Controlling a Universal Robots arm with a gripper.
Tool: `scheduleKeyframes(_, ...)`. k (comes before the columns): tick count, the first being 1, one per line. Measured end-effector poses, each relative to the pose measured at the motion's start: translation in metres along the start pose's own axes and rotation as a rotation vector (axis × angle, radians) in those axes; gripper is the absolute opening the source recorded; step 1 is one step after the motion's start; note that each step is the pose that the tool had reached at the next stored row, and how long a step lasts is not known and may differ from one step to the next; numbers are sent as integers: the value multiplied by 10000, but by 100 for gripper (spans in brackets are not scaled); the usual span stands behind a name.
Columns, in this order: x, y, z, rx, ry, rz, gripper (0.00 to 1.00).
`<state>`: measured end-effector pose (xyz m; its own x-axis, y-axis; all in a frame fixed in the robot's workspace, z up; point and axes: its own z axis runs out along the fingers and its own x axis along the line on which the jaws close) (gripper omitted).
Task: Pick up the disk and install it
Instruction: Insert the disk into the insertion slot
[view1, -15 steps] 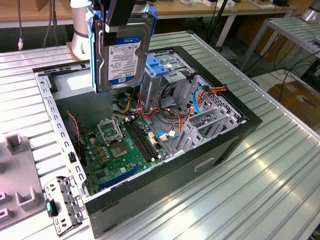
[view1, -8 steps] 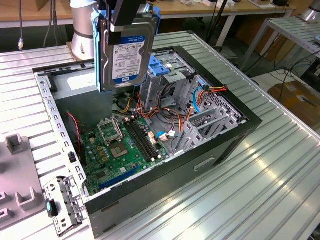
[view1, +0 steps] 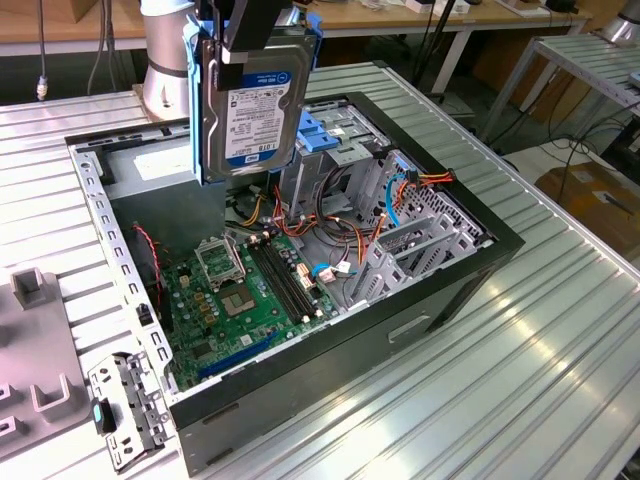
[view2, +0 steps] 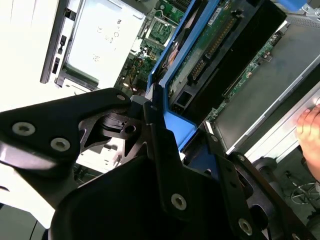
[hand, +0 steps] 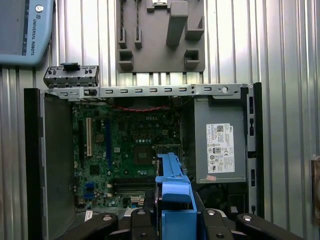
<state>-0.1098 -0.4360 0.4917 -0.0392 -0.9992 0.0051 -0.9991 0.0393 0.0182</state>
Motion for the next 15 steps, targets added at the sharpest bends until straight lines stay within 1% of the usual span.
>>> scheduleKeyframes(4, 5, -2, 0, 0, -1, -2, 37)
scheduleKeyframes(6, 30, -2, 0, -1, 1, 0, 37)
scheduleKeyframes(7, 110, -5, 1, 0, 0, 0, 37)
scheduleKeyframes(8, 270, -11, 1, 0, 4, 0, 37)
scheduleKeyframes(9, 286, -71, 2, 0, 15, 0, 37)
scheduleKeyframes(14, 282, -219, 0, 1, 22, 1, 37)
scheduleKeyframes(15, 281, -237, 0, 1, 27, 0, 37)
